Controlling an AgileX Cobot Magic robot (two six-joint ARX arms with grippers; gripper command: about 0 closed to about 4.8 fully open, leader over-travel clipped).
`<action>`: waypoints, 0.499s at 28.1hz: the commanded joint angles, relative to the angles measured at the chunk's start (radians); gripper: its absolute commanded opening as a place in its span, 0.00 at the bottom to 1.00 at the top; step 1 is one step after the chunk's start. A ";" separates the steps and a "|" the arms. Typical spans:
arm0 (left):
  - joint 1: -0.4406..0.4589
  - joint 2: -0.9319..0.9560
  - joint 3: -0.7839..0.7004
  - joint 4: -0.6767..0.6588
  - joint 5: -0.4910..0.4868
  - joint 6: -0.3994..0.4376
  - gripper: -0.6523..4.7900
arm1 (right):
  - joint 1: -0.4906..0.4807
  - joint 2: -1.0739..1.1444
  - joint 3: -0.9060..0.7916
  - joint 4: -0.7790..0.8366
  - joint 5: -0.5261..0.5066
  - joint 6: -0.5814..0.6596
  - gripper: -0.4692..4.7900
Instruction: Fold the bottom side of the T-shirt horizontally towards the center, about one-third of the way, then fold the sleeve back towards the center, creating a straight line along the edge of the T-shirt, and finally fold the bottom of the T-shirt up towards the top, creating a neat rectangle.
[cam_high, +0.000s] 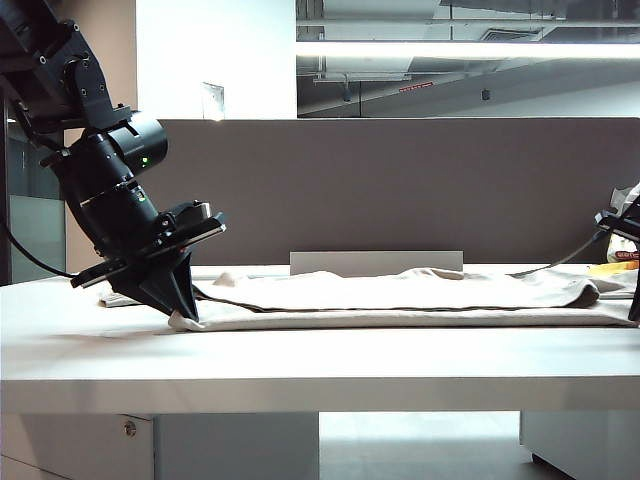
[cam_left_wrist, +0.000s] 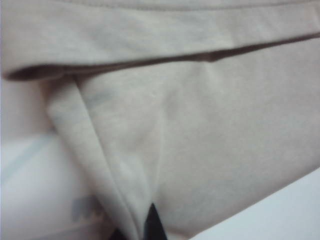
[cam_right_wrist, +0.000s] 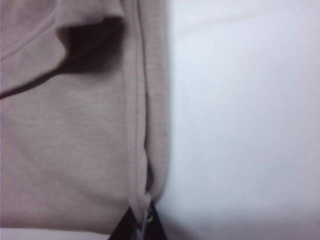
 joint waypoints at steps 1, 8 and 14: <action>0.000 -0.013 -0.007 -0.063 -0.003 0.036 0.11 | -0.002 -0.054 -0.059 0.004 0.000 -0.010 0.08; 0.005 -0.172 -0.198 -0.005 -0.003 0.040 0.11 | -0.029 -0.202 -0.233 0.027 0.000 -0.010 0.08; 0.004 -0.313 -0.389 0.023 0.000 0.026 0.11 | -0.035 -0.375 -0.414 0.035 -0.001 -0.009 0.08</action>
